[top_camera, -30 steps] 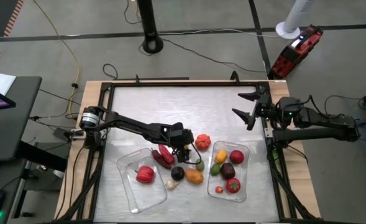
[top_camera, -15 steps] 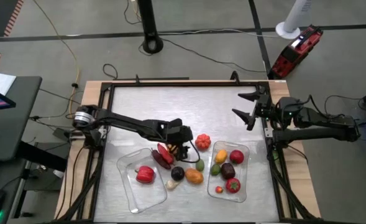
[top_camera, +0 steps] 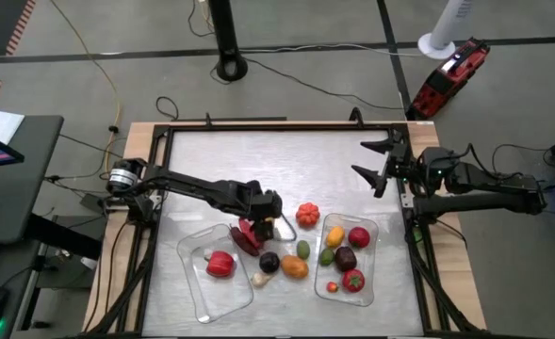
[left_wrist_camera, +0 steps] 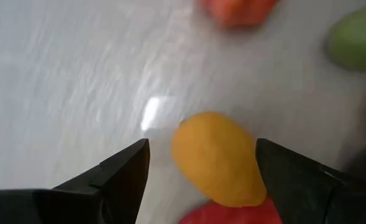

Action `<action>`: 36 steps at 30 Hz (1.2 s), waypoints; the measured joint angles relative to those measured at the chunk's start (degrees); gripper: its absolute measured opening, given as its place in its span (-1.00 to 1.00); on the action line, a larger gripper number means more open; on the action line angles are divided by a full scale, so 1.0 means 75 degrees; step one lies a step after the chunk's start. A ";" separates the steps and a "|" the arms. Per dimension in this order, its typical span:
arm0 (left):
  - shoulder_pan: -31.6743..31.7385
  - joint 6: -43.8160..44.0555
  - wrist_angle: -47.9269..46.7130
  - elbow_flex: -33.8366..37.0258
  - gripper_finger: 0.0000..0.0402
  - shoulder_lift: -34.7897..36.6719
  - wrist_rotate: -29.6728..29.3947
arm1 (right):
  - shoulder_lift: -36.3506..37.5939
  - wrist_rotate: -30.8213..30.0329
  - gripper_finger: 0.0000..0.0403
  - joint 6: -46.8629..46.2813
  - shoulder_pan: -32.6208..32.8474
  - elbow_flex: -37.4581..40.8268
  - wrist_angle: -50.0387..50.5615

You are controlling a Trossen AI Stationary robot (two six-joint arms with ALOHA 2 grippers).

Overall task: Sort produce into baskets
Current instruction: Put the lemon into the right transparent bin

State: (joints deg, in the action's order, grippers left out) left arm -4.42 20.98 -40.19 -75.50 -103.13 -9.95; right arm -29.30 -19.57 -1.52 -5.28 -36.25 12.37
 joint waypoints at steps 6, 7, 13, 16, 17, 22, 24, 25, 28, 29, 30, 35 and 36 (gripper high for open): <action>-0.0050 0.1229 0.0138 0.0206 0.40 0.0000 0.0182 | 0.0000 0.0000 0.92 -0.0019 0.0001 0.0000 0.0020; -0.0058 0.1340 0.0194 0.0264 0.40 -0.0009 0.0223 | 0.0000 0.0000 0.92 -0.0023 -0.0002 0.0000 0.0041; -0.0106 0.1551 0.0369 0.0642 0.59 -0.0009 0.0022 | 0.0000 0.0001 0.92 -0.0058 0.0001 0.0000 -0.0031; -0.0030 0.1546 0.0744 0.0890 0.68 -0.0009 0.0082 | 0.0000 0.0001 0.92 -0.0026 0.0000 0.0000 -0.0097; 0.0000 0.1514 0.0763 0.0952 0.69 -0.0009 0.0160 | 0.0000 0.0002 0.92 -0.0023 0.0001 0.0000 -0.0102; 0.0123 0.1492 0.1128 0.1407 0.65 -0.0009 0.0235 | -0.0003 0.0003 0.92 -0.0023 -0.0002 0.0000 -0.0100; 0.0178 0.1353 0.1160 0.1463 0.58 -0.0009 0.0223 | 0.0000 0.0003 0.92 -0.0033 0.0001 0.0000 -0.0085; 0.0189 0.1235 0.1173 0.1482 0.54 -0.0009 0.0207 | 0.0000 0.0003 0.92 -0.0050 -0.0002 0.0000 -0.0073; 0.0189 0.0638 0.1484 0.1548 0.38 -0.0009 0.0078 | -0.0001 0.0003 0.92 -0.0048 0.0000 0.0000 -0.0068; 0.0189 0.0358 0.1623 0.1553 0.32 -0.0009 0.0074 | -0.0003 0.0003 0.92 -0.0030 -0.0002 0.0000 -0.0068; 0.0184 0.0117 0.1709 0.1553 0.26 -0.0009 0.0069 | -0.0003 0.0003 0.92 -0.0023 0.0001 0.0000 -0.0065; 0.0227 -0.0419 0.1947 0.1510 0.01 -0.0009 0.0076 | -0.0001 0.0003 0.92 -0.0017 -0.0002 0.0000 -0.0060; 0.0247 -0.0455 0.1889 0.1424 -0.02 -0.0003 0.0081 | -0.0002 0.0003 0.92 -0.0013 -0.0001 0.0000 -0.0058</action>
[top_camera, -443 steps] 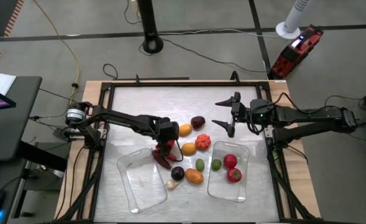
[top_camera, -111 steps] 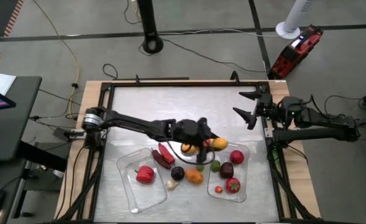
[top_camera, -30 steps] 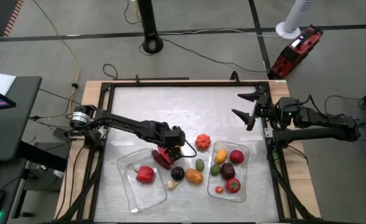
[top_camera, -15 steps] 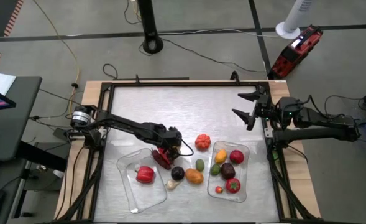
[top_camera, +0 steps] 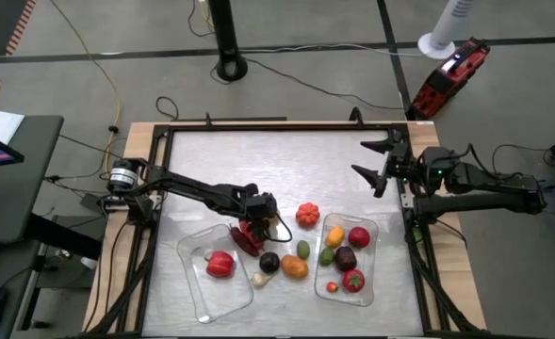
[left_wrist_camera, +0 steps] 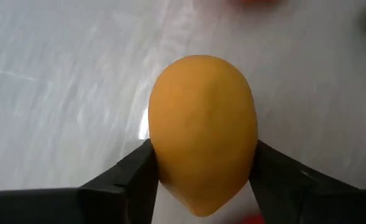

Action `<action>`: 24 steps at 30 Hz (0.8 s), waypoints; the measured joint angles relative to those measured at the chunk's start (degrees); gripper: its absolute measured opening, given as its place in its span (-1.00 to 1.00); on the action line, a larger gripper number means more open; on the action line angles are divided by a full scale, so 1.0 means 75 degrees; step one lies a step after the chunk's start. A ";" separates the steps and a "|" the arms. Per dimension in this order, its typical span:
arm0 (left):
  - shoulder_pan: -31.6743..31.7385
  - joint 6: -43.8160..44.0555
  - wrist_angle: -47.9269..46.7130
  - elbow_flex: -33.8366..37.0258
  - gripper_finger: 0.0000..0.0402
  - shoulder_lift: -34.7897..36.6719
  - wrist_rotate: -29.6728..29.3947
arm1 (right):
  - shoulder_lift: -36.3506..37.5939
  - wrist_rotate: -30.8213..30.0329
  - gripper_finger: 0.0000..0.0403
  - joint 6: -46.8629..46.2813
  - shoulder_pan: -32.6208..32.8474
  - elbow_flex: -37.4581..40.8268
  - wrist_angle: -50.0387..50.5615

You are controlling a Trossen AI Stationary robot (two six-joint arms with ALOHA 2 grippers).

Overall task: Sort produce into baskets
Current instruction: Put the lemon into the right transparent bin

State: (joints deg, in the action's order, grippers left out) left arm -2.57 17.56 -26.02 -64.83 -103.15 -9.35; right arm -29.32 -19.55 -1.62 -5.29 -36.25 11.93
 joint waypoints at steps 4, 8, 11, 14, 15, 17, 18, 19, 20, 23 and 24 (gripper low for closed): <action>0.0007 -0.0287 0.0122 -0.0492 -0.05 0.0250 0.0341 | 0.0002 0.0000 0.92 0.0019 -0.0001 0.0000 -0.0001; -0.0275 -0.0621 0.0587 -0.1072 -0.01 0.0336 0.0729 | 0.0002 0.0000 0.92 0.0055 -0.0001 0.0000 -0.0024; -0.0514 -0.0713 0.1383 -0.1387 0.00 0.0261 0.0774 | 0.0000 0.0000 0.92 0.0081 -0.0001 0.0000 -0.0079; -0.0602 -0.0717 0.2215 -0.1592 0.00 0.0102 0.1056 | -0.0053 0.0000 0.92 0.0083 -0.0001 0.0000 -0.0143; -0.0602 -0.0701 0.2452 -0.1719 0.00 -0.0013 0.1218 | -0.0062 0.0000 0.92 0.0086 -0.0001 0.0000 -0.0157; -0.0605 -0.0654 0.2367 -0.1986 0.00 -0.0310 0.1344 | -0.0090 0.0001 0.92 0.0104 -0.0001 0.0000 -0.0211; -0.0605 -0.0655 0.2333 -0.2207 0.00 -0.0495 0.1406 | -0.0099 0.0006 0.92 0.0102 0.0001 0.0000 -0.0245; -0.0607 -0.0692 0.2369 -0.2444 0.00 -0.0718 0.1437 | -0.0098 0.0004 0.92 0.0104 -0.0001 0.0000 -0.0255; -0.0625 -0.0757 0.2391 -0.2664 0.00 -0.0911 0.1541 | -0.0100 0.0003 0.92 0.0104 -0.0004 0.0000 -0.0267; -0.0679 -0.1013 0.2410 -0.3467 0.00 -0.1550 0.1776 | -0.0100 0.0006 0.92 0.0101 -0.0010 0.0000 -0.0304; -0.0713 -0.1126 0.2272 -0.3704 0.00 -0.1717 0.1788 | -0.0100 0.0006 0.92 0.0101 -0.0010 0.0000 -0.0307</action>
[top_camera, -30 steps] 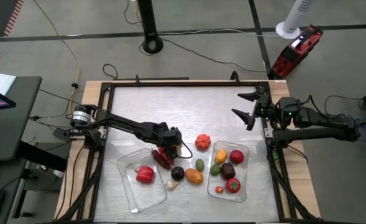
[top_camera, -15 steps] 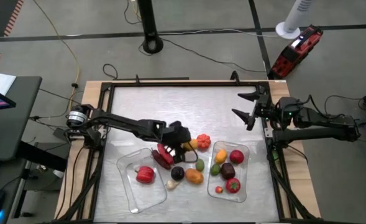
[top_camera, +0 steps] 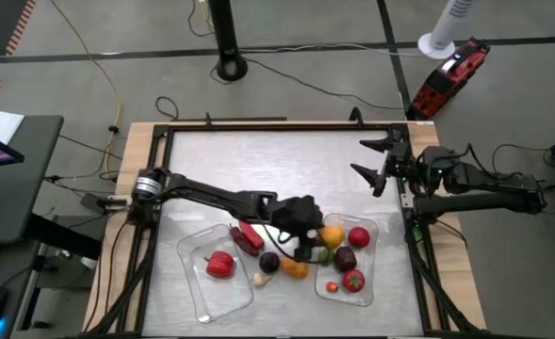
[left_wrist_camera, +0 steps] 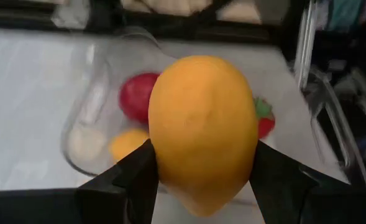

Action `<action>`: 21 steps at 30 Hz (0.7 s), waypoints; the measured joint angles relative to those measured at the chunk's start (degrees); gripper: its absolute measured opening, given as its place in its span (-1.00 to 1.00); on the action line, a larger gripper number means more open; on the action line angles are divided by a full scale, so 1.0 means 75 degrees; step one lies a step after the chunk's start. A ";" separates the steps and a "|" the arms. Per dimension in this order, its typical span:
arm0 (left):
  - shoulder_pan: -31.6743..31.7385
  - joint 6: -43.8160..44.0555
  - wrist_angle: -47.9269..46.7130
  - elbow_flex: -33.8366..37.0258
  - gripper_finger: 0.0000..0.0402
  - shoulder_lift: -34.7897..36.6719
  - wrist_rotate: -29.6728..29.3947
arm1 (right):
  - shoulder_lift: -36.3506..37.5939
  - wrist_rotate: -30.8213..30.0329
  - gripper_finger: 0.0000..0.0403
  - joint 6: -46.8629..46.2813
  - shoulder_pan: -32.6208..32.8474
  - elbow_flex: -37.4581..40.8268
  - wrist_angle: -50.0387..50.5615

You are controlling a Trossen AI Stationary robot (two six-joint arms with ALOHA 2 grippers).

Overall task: Sort produce into baskets
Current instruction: Put the lemon into the right transparent bin, then put the pumpkin into the left transparent bin

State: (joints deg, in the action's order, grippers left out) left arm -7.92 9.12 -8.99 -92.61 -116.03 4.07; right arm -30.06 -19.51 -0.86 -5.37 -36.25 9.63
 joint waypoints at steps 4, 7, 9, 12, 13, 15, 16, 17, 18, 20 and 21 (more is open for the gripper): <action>-0.0098 -0.0243 -0.0487 -0.0966 0.04 -0.0711 -0.0008 | 0.0017 -0.0003 0.92 0.0000 0.0003 0.0000 0.0117; -0.0125 -0.0261 -0.0764 -0.1501 0.16 -0.1097 -0.0037 | 0.0017 -0.0003 0.92 0.0025 -0.0002 0.0000 0.0230; -0.0137 -0.0471 -0.1123 -0.1733 0.28 -0.1247 -0.0037 | 0.0015 -0.0003 0.92 0.0087 -0.0004 0.0000 0.0272; -0.0137 -0.0754 -0.1601 -0.1946 0.46 -0.1288 -0.0109 | 0.0015 -0.0003 0.92 0.0093 -0.0003 0.0000 0.0292; -0.0127 -0.0819 -0.1712 -0.2007 0.51 -0.1288 -0.0113 | 0.0017 -0.0003 0.92 0.0093 -0.0003 0.0000 0.0298; -0.0117 -0.0933 -0.2057 -0.2131 0.58 -0.1287 -0.0140 | 0.0017 -0.0003 0.92 0.0096 0.0000 0.0000 0.0291; -0.0117 -0.0975 -0.2256 -0.2202 0.60 -0.1287 -0.0179 | 0.0015 -0.0003 0.92 0.0096 0.0000 0.0000 0.0291; -0.0117 -0.1039 -0.2433 -0.2263 0.61 -0.1288 -0.0203 | 0.0015 -0.0003 0.92 0.0096 0.0000 0.0000 0.0291; -0.0121 -0.1096 -0.2644 -0.2299 0.62 -0.1286 -0.0244 | 0.0015 -0.0003 0.92 0.0096 0.0000 0.0000 0.0291; -0.0152 -0.1187 -0.3104 -0.2315 0.62 -0.1271 -0.0445 | 0.0017 -0.0003 0.92 0.0090 0.0000 0.0000 0.0310; -0.0164 -0.1229 -0.3417 -0.2311 0.61 -0.1244 -0.0612 | 0.0015 -0.0003 0.92 0.0086 0.0000 0.0000 0.0334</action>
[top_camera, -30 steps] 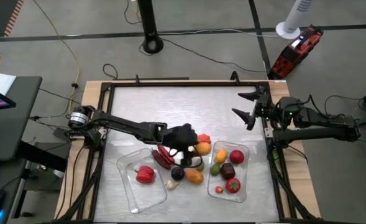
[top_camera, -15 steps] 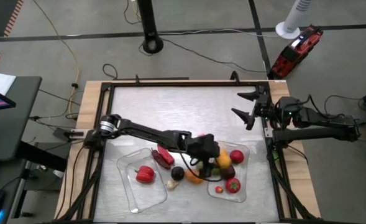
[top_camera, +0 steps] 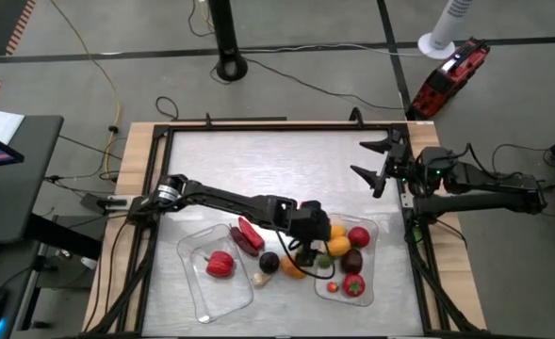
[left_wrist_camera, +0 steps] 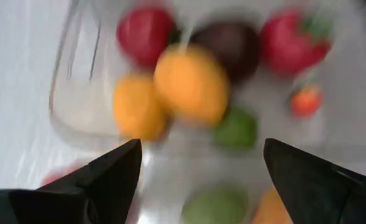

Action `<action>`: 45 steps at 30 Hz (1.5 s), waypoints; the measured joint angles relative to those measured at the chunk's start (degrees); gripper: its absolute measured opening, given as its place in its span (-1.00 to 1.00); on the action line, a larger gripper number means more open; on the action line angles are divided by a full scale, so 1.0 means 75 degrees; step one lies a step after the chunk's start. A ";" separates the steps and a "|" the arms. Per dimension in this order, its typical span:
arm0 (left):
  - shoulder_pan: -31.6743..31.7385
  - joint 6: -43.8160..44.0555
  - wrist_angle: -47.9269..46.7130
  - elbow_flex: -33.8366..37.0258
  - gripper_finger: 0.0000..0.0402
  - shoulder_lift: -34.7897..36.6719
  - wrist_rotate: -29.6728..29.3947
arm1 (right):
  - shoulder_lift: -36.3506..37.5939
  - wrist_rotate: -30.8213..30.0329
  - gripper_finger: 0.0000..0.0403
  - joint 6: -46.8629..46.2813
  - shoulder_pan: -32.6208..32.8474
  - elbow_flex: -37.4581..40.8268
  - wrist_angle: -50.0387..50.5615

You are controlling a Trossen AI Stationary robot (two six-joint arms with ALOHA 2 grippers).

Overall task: Sort produce into baskets
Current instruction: Put the pumpkin into the left transparent bin

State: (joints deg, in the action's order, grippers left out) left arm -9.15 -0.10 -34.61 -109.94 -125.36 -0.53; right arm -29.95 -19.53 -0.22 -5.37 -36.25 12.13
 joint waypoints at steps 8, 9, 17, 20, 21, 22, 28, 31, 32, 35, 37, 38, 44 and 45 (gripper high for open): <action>-0.0061 -0.0023 -0.0705 0.0424 0.56 0.0105 -0.0657 | 0.0001 -0.0002 0.92 -0.0025 0.0000 0.0000 0.0033; -0.0055 -0.0055 -0.0752 0.0424 0.55 0.0129 -0.0784 | 0.0000 0.0000 0.92 -0.0028 0.0000 0.0000 0.0018; 0.0520 -0.0320 -0.0856 0.0430 0.51 0.0159 -0.1560 | 0.0000 -0.0003 0.92 -0.0031 0.0000 0.0000 -0.0078; 0.0784 -0.0297 -0.0680 0.0429 0.51 0.0058 -0.1204 | 0.0000 -0.0002 0.92 -0.0031 0.0000 0.0000 -0.0081; 0.0853 -0.0294 -0.0615 0.0433 0.53 -0.0023 -0.1031 | 0.0000 -0.0001 0.92 -0.0032 0.0002 0.0000 -0.0081; 0.0898 -0.0295 -0.0412 0.0433 0.55 -0.0094 -0.0849 | 0.0000 -0.0002 0.92 -0.0034 0.0001 0.0000 -0.0081; 0.0972 -0.0518 -0.0173 0.0434 0.77 -0.0310 -0.0649 | -0.0005 0.0000 0.92 -0.0021 -0.0005 0.0000 -0.0075; 0.0986 -0.0785 -0.0049 0.0433 0.89 -0.0310 -0.1048 | -0.0006 0.0000 0.92 0.0004 0.0015 0.0000 -0.0063; 0.1006 -0.0849 -0.0056 0.0433 0.92 -0.0307 -0.1119 | -0.0003 0.0000 0.92 0.0004 0.0015 0.0000 -0.0066; 0.1113 -0.0852 -0.0165 0.0433 0.97 -0.0307 -0.0909 | -0.0006 0.0000 0.92 0.0004 0.0015 0.0000 -0.0074; 0.1200 -0.0640 -0.0070 0.0430 0.98 -0.0422 -0.0617 | -0.0006 0.0000 0.92 0.0004 0.0012 0.0000 -0.0078; 0.1233 -0.0551 0.0016 0.0418 0.98 -0.0487 -0.0511 | -0.0006 0.0000 0.92 0.0004 0.0012 0.0000 -0.0081; 0.1350 -0.0577 -0.0225 0.0462 0.96 -0.0826 -0.0170 | -0.0004 0.0000 0.92 0.0010 0.0011 0.0000 -0.0081; 0.1346 -0.0588 -0.0201 0.0455 0.96 -0.0840 -0.0185 | -0.0004 0.0000 0.92 0.0013 0.0012 0.0000 -0.0076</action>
State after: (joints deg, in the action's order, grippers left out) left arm 0.94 -4.51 -36.12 -106.53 -131.66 -1.92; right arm -29.99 -19.53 -0.12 -5.28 -36.25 11.56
